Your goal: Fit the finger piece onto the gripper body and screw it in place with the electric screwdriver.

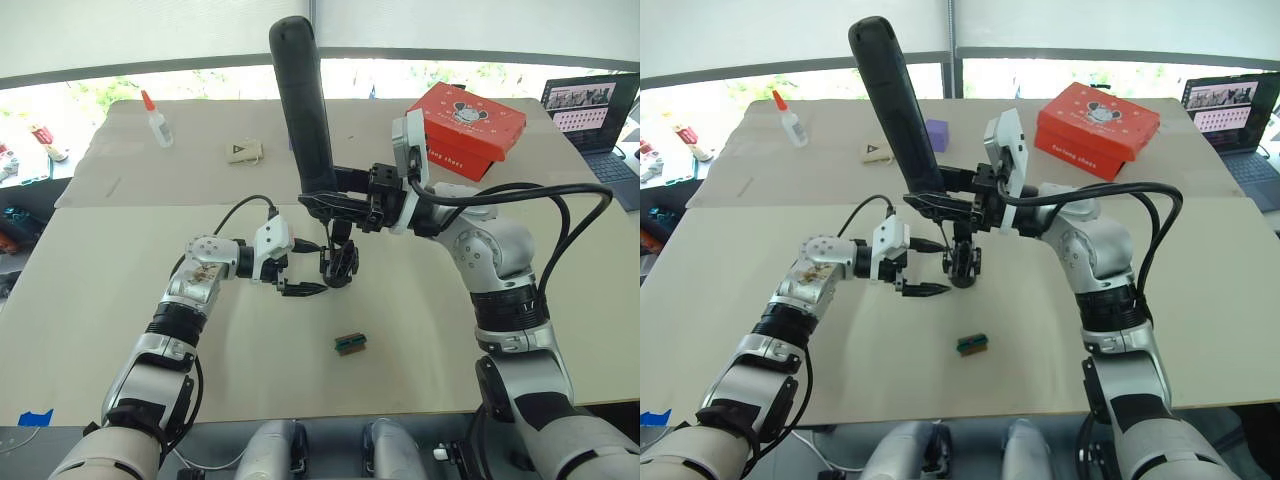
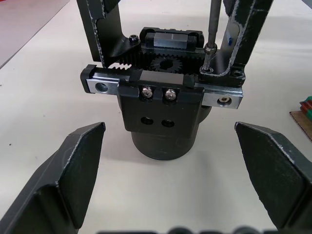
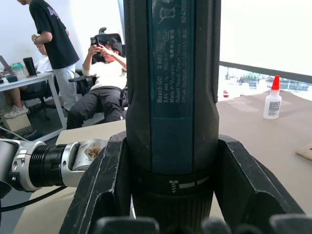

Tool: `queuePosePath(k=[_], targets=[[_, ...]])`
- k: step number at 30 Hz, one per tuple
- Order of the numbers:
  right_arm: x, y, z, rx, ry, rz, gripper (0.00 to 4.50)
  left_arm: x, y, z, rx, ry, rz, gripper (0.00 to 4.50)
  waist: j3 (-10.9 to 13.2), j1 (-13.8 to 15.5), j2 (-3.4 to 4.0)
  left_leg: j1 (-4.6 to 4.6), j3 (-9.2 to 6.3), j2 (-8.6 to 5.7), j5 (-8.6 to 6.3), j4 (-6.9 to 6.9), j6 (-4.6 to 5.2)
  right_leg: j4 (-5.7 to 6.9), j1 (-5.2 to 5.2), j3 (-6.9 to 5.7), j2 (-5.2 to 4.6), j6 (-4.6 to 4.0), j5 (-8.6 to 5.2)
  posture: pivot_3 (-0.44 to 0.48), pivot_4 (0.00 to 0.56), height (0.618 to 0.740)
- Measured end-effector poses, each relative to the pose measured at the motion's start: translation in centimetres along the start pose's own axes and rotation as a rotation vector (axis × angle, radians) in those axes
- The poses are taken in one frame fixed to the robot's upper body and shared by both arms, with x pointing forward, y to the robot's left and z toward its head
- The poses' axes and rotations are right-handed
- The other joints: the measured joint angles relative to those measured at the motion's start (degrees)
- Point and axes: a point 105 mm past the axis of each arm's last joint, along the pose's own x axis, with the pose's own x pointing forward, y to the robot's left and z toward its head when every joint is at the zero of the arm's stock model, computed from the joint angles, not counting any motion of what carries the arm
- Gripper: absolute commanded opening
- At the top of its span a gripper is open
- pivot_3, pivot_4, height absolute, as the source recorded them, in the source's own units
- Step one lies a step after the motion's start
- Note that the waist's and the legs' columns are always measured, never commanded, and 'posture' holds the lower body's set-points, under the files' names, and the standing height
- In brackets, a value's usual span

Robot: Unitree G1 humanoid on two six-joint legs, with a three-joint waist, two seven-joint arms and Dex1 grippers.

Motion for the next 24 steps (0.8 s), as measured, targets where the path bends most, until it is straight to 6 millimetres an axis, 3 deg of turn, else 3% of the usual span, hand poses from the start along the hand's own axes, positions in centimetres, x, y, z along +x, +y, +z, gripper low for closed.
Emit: queuePosePath(k=[24], targets=[[-0.13,0.21,-0.17,-0.001,0.001,0.002,1.92,0.18,-0.07,0.05,-0.001,-0.005,-0.003,4.5,0.0,0.0,0.0,0.0,0.0,0.0,0.0,0.0,0.0,0.0,0.0,0.0,0.0,0.0,0.0,0.0,0.15,0.74]])
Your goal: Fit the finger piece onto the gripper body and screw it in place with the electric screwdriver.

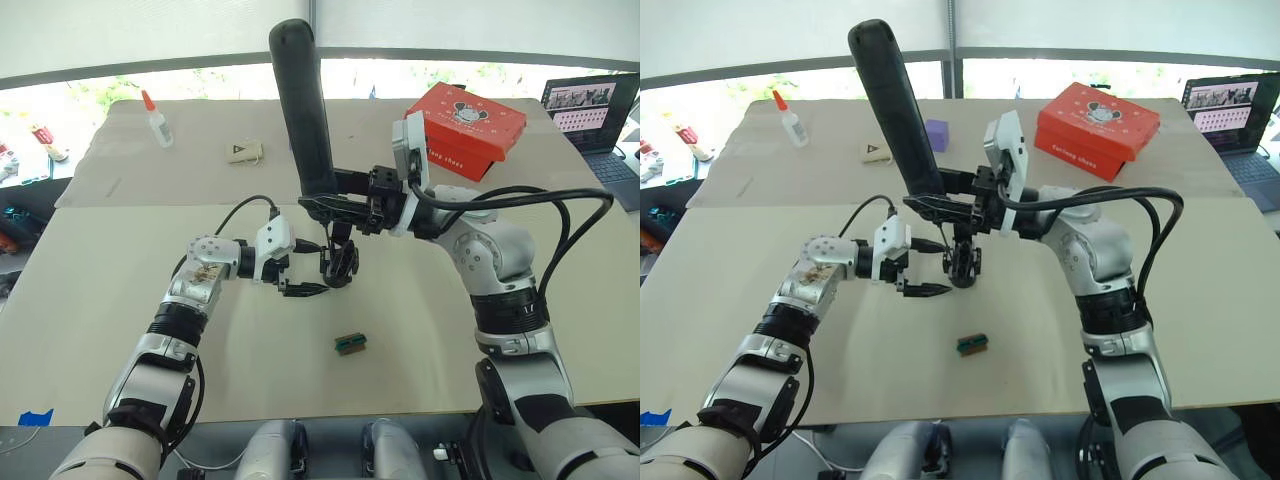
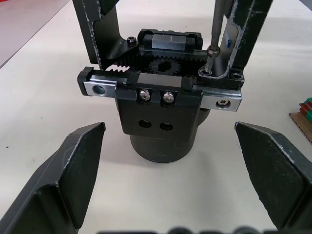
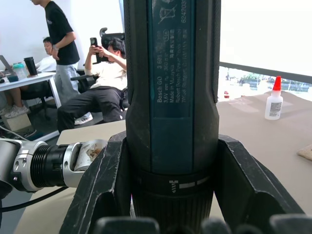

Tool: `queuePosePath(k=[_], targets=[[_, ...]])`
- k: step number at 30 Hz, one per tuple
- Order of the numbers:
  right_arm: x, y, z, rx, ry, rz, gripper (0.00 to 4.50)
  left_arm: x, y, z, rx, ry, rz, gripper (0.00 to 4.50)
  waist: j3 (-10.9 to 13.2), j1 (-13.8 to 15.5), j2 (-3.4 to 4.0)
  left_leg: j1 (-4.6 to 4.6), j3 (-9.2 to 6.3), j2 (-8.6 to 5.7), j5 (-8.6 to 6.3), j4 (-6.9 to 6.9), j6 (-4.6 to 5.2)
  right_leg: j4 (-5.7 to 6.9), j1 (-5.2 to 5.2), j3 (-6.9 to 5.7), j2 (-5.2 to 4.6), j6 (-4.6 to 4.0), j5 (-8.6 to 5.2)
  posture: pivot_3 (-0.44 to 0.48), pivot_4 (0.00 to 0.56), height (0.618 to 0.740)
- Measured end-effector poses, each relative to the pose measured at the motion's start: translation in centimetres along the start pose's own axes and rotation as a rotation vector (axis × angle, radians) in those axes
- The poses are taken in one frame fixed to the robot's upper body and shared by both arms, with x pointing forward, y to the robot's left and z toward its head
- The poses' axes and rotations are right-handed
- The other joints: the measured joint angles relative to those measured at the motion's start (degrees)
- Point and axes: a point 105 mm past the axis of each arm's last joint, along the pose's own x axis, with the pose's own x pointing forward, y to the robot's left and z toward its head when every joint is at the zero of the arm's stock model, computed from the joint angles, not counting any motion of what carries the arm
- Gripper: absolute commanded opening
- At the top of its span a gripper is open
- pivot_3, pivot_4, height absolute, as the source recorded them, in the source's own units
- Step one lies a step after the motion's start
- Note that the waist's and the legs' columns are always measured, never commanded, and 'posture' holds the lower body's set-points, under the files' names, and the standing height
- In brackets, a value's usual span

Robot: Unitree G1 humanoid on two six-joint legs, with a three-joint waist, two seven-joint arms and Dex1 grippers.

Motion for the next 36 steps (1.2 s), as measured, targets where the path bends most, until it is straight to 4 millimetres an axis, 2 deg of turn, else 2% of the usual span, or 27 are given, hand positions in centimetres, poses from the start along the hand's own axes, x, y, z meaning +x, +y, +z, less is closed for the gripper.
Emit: queuePosePath(k=[36], targets=[[-0.15,0.28,-0.07,-0.015,-0.017,0.0,1.92,0.19,-0.03,0.05,0.003,-0.002,0.003,4.5,0.0,0.0,0.0,0.0,-0.01,0.0,0.0,0.01,0.0,0.0,0.01,0.0,0.0,0.0,0.0,0.0,0.15,0.74]])
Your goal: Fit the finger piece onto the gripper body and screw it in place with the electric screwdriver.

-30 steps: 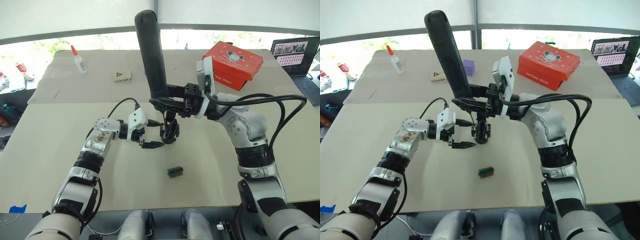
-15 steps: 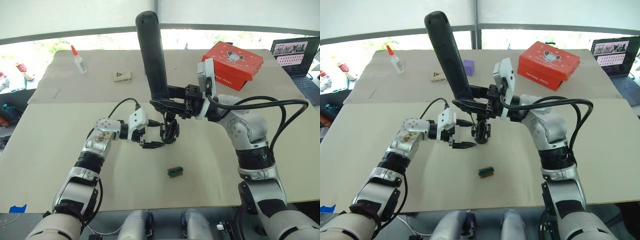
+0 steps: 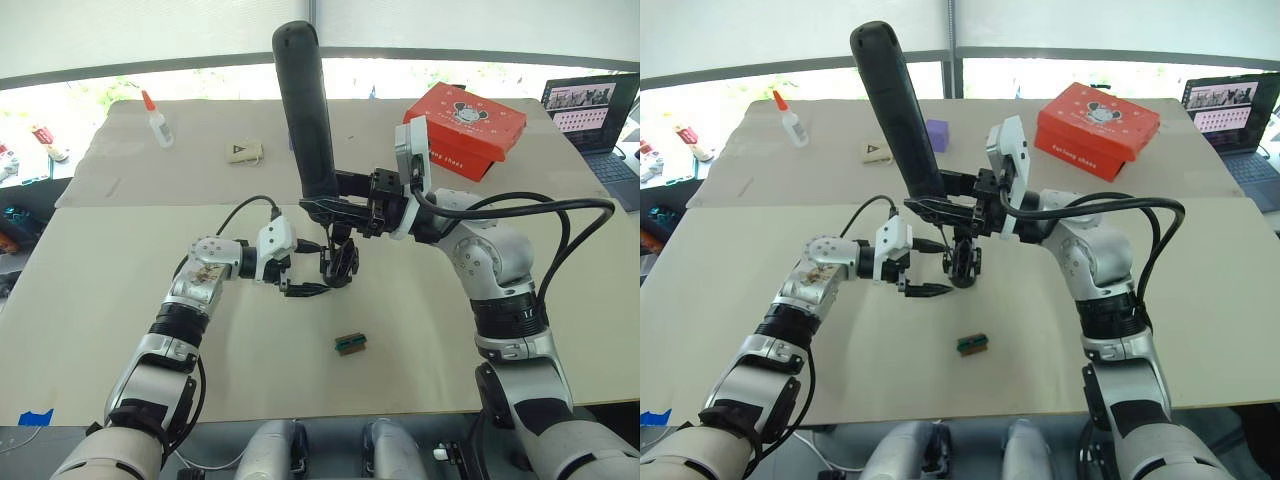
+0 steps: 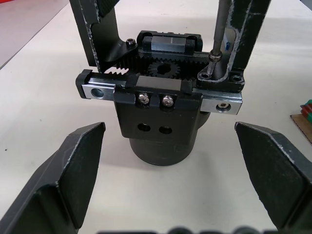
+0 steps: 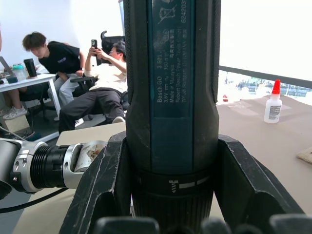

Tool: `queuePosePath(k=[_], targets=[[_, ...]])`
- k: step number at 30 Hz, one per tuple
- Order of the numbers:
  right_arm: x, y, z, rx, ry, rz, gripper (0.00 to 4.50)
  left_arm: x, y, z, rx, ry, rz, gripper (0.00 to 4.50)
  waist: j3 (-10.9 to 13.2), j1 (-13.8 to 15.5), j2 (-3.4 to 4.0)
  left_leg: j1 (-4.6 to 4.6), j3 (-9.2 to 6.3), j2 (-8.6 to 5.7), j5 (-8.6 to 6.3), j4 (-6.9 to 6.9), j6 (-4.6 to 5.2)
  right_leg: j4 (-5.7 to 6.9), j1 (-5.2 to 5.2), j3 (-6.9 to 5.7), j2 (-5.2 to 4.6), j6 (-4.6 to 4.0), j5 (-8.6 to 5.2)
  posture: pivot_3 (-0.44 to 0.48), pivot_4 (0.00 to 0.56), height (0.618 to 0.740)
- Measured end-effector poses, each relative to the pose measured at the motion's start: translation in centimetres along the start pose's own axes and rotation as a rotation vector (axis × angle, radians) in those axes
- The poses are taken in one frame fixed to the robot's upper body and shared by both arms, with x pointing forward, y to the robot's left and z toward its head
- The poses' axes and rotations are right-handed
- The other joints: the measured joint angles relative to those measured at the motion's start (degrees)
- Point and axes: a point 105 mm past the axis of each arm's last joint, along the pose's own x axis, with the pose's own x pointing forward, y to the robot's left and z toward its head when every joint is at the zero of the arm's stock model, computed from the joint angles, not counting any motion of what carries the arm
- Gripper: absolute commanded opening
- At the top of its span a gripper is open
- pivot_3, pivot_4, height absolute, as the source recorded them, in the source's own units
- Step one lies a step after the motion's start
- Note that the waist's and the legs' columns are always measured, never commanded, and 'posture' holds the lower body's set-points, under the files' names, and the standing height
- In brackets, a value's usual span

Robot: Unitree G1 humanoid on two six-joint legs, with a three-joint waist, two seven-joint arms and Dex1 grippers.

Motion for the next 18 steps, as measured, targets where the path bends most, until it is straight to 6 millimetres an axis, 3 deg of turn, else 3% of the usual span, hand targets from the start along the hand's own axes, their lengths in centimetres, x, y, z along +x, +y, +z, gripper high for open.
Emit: queuePosePath(k=[18], targets=[[0.37,-0.01,0.81,-0.025,-0.006,0.01,1.92,0.0,0.0,0.0,0.0,0.0,0.0,4.5,0.0,0.0,0.0,0.0,0.0,0.0,0.0,0.0,0.0,0.0,0.0,0.0,0.0,0.0,0.0,0.0,0.15,0.74]])
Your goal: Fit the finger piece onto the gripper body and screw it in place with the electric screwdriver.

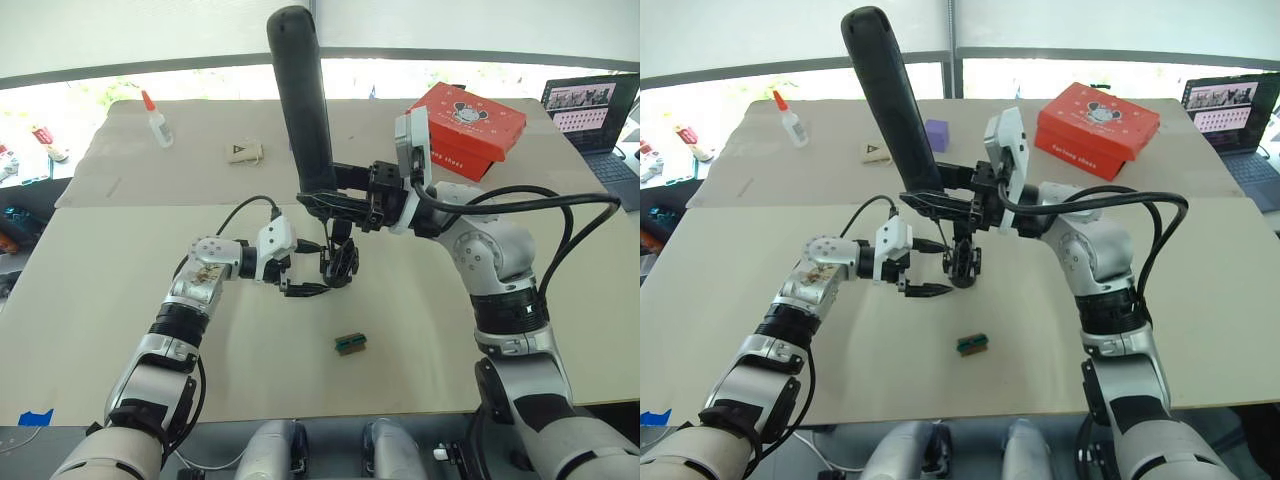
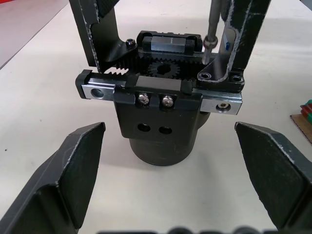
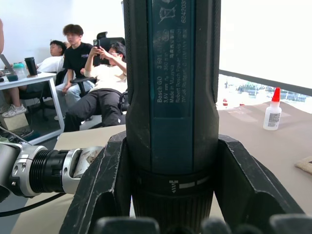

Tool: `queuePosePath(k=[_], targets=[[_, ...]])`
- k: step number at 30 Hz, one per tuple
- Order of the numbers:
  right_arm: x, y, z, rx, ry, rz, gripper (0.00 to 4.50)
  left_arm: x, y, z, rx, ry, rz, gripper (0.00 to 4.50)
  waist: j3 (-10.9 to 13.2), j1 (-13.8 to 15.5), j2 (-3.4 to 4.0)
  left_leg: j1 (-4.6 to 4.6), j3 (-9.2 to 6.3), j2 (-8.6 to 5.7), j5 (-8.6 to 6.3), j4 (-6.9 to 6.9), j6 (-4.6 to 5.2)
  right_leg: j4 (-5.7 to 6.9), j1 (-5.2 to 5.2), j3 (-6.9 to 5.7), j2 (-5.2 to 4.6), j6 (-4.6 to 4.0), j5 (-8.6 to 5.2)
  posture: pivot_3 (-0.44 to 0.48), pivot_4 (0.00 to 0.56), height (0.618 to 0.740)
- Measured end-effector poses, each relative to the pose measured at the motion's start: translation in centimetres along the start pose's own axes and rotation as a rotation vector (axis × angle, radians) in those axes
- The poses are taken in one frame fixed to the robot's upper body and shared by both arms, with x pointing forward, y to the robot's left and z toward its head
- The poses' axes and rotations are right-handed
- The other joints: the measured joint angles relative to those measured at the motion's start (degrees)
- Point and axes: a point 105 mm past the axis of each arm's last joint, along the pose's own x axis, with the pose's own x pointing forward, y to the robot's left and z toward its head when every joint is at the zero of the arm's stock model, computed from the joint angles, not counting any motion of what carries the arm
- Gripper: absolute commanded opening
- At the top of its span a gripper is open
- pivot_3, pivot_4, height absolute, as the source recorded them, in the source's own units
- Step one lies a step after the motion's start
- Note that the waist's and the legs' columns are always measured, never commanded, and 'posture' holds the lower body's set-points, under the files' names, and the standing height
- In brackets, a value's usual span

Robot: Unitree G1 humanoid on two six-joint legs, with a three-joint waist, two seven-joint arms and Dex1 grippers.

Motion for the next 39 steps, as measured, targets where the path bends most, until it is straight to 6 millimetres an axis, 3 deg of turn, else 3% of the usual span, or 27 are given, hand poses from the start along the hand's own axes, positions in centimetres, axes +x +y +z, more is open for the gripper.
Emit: queuePosePath(k=[39], targets=[[-0.09,-0.19,-0.57,0.01,0.0,-0.009,1.92,0.0,0.01,0.0,0.0,0.0,0.0,4.5,0.0,0.0,0.0,0.0,0.0,0.0,0.0,0.0,0.0,0.0,0.0,-0.01,0.0,0.0,0.0,0.0,0.15,0.74]])
